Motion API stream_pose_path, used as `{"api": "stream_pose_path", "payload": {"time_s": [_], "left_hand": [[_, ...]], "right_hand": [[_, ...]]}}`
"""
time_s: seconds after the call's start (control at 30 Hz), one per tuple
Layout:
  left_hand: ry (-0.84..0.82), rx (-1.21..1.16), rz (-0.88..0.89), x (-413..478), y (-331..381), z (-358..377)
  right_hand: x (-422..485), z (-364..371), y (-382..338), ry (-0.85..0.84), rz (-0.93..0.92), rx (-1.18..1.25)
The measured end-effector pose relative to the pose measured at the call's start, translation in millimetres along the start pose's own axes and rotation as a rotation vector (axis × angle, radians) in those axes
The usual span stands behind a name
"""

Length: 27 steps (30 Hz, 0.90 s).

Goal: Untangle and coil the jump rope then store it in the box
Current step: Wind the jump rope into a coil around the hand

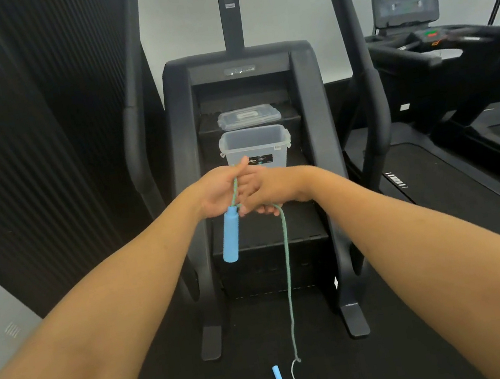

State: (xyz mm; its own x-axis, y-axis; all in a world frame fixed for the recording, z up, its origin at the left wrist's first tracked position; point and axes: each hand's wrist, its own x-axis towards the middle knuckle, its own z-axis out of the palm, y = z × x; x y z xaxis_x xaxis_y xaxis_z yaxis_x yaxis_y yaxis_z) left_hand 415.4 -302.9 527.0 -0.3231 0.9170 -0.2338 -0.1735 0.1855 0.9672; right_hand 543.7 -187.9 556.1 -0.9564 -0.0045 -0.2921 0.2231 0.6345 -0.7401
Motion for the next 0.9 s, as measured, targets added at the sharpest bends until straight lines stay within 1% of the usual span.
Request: {"api": "stream_pose_path", "payload": {"time_s": [0.07,0.13,0.23,0.3,0.4,0.47,0.57,0.6,0.7,0.77,0.83,0.9], "left_hand": [[-0.025,-0.006,-0.016,-2,-2,6],[-0.069,-0.077,-0.016,-3,-3,14],[-0.140,-0.084,-0.046,-5,-1,22],[-0.166,-0.065,-0.073,-3,0,23],[-0.203,-0.109,-0.067,-1,1,23],[-0.220,-0.099,-0.050,0,1,20],[-0.249,-0.056,-0.038,-1,0,15],[-0.259,-0.052,-0.035,-1,-1,14],[-0.290,-0.092,-0.039,-2,-3,15],[-0.336,-0.131,-0.048,-3,-1,19],[-0.366,-0.149,-0.044,-4,1,22],[-0.376,-0.161,-0.022,-6,4,26]], "right_hand": [[-4,-9,-10,-0.042,0.028,0.021],[-8,-18,-17,-0.030,0.050,0.032],[-15,-33,-19,0.049,0.069,0.014],[-16,-42,-15,0.111,0.049,0.003],[-16,-50,-6,0.189,0.012,-0.025],[-18,-53,-2,0.176,0.009,-0.035],[-21,-58,1,0.089,0.032,0.002],[-22,-59,2,0.088,0.030,-0.007],[-23,-64,3,0.192,-0.012,-0.101],[-21,-66,4,0.245,-0.048,-0.117],[-19,-66,7,0.282,-0.084,-0.094],[-19,-65,12,0.325,-0.127,-0.005]]}}
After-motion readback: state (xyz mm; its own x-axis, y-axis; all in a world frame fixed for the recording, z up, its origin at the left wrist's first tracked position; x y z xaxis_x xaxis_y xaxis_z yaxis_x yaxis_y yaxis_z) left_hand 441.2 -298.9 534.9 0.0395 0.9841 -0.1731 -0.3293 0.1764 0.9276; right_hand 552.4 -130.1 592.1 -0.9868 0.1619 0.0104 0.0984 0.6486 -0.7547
